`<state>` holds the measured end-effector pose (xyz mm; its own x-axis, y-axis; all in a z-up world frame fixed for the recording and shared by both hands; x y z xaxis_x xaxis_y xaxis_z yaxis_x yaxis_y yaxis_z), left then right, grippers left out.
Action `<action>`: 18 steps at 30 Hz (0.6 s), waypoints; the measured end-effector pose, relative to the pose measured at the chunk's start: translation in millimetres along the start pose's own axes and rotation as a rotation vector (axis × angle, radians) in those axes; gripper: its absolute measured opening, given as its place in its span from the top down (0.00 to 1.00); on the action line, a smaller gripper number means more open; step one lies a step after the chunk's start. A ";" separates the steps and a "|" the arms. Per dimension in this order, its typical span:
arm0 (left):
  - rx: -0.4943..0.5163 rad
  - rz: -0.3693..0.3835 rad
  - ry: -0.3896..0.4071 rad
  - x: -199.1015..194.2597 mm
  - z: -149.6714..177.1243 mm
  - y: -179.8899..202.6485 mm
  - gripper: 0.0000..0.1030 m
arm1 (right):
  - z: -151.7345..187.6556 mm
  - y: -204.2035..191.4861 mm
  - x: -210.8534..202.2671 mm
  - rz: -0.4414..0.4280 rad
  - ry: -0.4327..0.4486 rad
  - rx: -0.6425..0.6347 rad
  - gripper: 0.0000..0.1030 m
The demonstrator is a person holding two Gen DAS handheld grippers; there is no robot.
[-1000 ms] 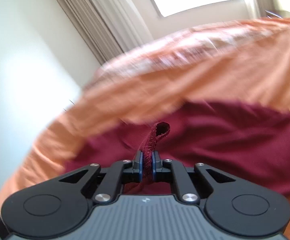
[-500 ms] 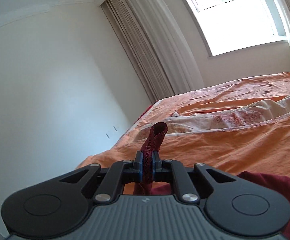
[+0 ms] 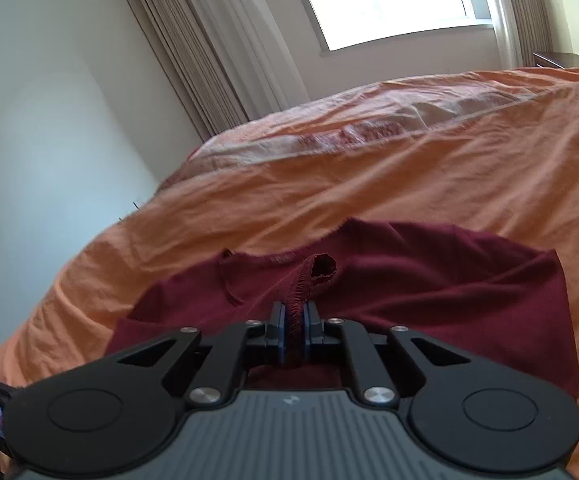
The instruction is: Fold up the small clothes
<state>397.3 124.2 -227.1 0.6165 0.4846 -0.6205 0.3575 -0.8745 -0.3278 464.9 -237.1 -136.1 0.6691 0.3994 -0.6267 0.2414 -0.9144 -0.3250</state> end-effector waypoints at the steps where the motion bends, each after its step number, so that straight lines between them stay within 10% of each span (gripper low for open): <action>1: 0.007 0.010 -0.004 -0.2 0.2 0.5 0.09 | 9.9 5.7 3.4 0.012 -0.019 0.001 0.90; 7: 0.158 0.086 0.049 -26.0 12.9 -4.0 0.02 | 50.7 28.4 11.6 0.071 -0.101 0.045 0.74; 9: 0.174 0.121 0.057 -39.3 20.1 -11.6 0.01 | 53.1 29.7 2.7 0.072 -0.096 0.058 0.50; 14: 0.052 0.178 0.041 -55.4 12.6 -33.5 0.01 | 38.1 18.6 -0.2 0.146 -0.049 -0.063 0.16; 18: -0.028 0.080 0.069 -35.8 -25.2 -26.6 0.01 | 28.4 1.6 19.7 0.181 -0.025 -0.144 0.11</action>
<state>383.4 130.6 -178.2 0.6903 0.4143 -0.5931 0.3240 -0.9101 -0.2585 458.5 -228.8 -169.1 0.6933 0.2276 -0.6837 0.2182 -0.9706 -0.1019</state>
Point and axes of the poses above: each gripper's, at about its wrist camera, not at the fingertips, and x roughly the way its jaws point, y to its right, z to its underside, the point moved 6 cm from there along x, roughly the way its jaws point, and after that the axes turned 3 degrees about -x, right-handed, at the moved point
